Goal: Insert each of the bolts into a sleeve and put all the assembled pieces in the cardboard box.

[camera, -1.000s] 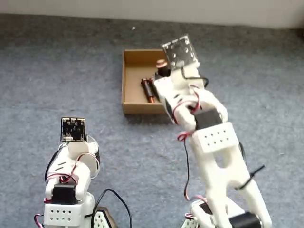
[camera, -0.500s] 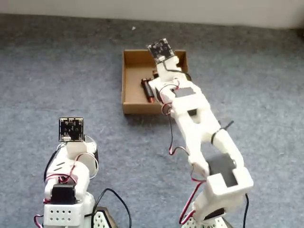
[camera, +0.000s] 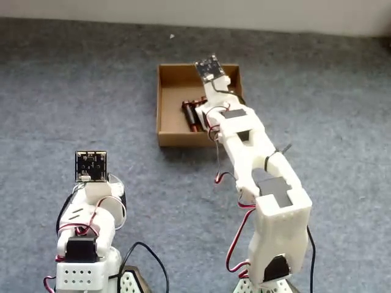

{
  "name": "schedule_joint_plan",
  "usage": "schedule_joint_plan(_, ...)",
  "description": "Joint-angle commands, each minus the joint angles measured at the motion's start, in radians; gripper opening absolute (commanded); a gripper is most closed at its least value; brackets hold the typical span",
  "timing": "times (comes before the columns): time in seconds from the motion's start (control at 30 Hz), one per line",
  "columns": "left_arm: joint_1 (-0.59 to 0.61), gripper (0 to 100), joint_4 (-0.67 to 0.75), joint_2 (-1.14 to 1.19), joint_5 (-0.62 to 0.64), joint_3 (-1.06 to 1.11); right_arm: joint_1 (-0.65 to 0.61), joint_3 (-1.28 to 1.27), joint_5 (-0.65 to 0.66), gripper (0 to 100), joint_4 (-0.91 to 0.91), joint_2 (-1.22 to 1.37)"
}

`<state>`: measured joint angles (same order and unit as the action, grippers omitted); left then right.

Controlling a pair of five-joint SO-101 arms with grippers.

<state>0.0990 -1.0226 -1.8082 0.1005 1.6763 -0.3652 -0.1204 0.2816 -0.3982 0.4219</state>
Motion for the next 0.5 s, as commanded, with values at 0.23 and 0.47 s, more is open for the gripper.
schedule_joint_plan(0.23, 0.015, 1, 0.002, 0.001, -0.009, 0.019, 0.001, 0.062, 0.008, 11.9, -0.053, -0.025)
schedule_joint_plan(0.47, 0.015, 1, 0.002, 0.001, -0.009, 0.019, -0.015, 0.113, 0.008, 11.6, -0.268, -0.159)
